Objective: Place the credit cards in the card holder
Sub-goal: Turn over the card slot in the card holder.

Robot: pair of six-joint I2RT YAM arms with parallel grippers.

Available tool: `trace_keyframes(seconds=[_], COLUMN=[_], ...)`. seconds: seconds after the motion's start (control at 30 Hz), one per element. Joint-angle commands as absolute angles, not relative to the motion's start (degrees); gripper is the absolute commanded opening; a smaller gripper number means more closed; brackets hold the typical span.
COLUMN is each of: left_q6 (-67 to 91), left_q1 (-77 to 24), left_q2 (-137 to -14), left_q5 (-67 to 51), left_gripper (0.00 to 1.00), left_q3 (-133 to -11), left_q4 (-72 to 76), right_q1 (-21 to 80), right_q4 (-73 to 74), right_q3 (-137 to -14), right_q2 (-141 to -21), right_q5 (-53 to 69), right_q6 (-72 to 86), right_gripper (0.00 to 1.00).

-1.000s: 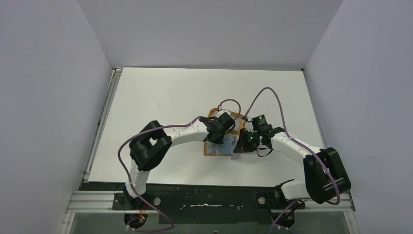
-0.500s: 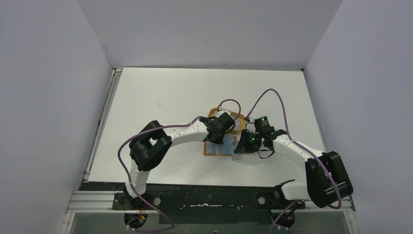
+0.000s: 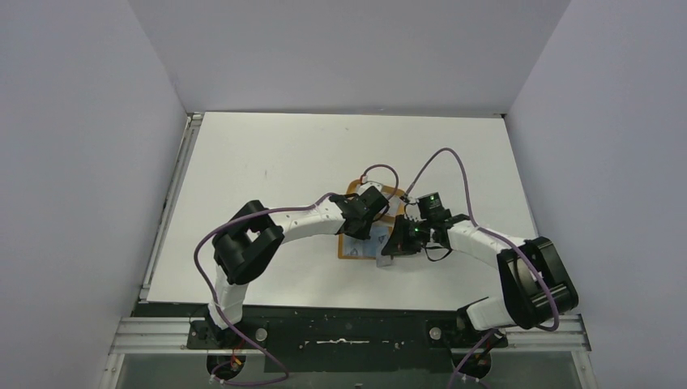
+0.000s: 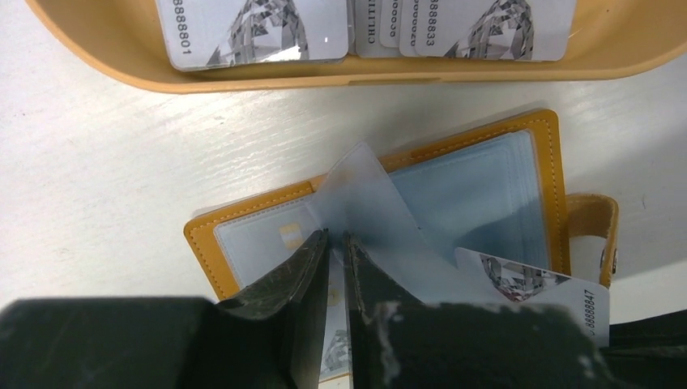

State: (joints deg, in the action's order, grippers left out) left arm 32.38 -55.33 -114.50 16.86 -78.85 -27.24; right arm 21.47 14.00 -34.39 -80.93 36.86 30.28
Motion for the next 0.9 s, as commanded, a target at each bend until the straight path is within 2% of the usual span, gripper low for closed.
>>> trace_keyframes(seconds=[0.0,0.23,0.37,0.57,0.87], left_q6=[33.1,33.1,33.5,36.3,42.2], left_q1=[-54.1,-53.0,-52.8,-52.3,-49.4], left_q2=[-111.2,-106.6,-104.2,-99.2,-90.3], left_q5=[13.7,11.0,9.9,9.4,10.2], left_gripper=[0.14,0.41,0.49,0.55,0.63], left_q3=[-76.5,-75.6,-75.3,-73.5,-62.8], left_q4=[-29.2,-29.4,-30.0,-30.8,-27.0], right_q1=[22.2,23.4,24.2,26.0,29.3], right_q4=[7.6,5.5,4.7,4.3,2.7], right_q3=[-35.6,-36.4,-37.0,-37.8,-40.2], right_q2=[-81.6,-83.0,-83.3,-82.5,-84.5], right_q5=[39.2,39.6,39.6,39.6,38.4], right_q6=[32.6,34.0,34.8,36.4,37.8], right_gripper=[0.00,0.00,0.00,0.00,0.00])
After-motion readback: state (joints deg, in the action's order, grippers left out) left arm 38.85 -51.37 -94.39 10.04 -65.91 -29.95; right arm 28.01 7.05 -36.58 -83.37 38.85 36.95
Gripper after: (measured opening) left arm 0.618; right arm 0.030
